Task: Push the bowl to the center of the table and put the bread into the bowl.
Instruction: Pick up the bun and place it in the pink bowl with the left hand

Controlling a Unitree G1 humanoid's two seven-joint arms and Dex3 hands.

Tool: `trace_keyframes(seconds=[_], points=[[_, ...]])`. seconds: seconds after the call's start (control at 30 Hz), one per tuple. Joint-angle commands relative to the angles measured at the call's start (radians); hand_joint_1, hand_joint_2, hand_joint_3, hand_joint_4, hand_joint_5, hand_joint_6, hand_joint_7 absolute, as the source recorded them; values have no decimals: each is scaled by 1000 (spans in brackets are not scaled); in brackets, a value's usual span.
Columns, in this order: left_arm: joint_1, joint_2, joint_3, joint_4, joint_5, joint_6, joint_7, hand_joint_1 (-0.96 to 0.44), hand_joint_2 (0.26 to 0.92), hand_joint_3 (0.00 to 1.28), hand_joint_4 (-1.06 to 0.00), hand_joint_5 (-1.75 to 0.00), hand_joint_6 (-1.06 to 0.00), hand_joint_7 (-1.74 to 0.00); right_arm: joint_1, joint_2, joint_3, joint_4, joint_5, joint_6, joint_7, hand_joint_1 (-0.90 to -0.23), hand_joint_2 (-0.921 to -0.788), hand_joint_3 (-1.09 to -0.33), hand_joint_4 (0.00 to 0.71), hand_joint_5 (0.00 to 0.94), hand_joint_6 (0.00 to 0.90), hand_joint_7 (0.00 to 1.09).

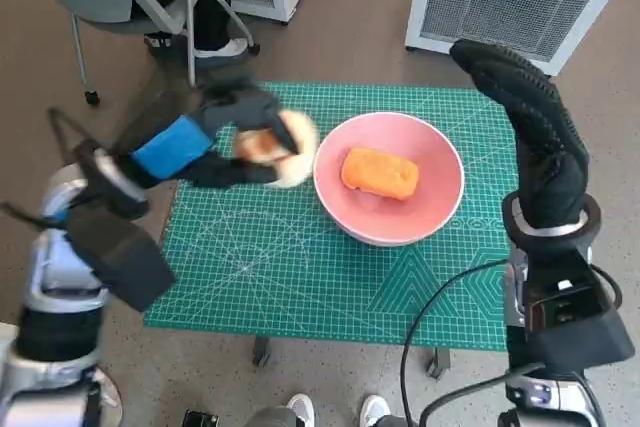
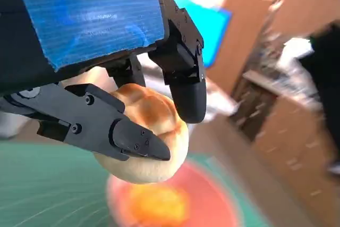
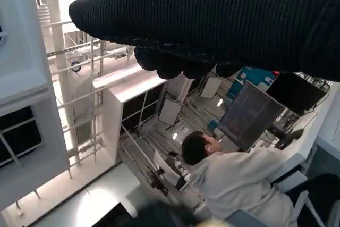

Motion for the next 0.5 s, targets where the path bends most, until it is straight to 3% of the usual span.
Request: trace_keyframes(seconds=[0.03,0.3,0.5], points=[[-78,-68,-56,61,14,-41,16,4,899,16,-738,-1087,-780,-1034,8,3,0,19,4,2,0,-606,-921,-748,303,5,20,700],[-188,-136,-126,304,65,-168,24,3,916,35,-685,-1134,-719,-1106,9,0,-3,13,-3,2,-5,-606,-921,-747,304,5,21,700],[-236,-182,-158,446,62,-179,-1,2,920,112,-603,-1203,-609,-1235,14,-4,-7,3,-10,4,-9,-603,-921,-748,304,5,21,699]])
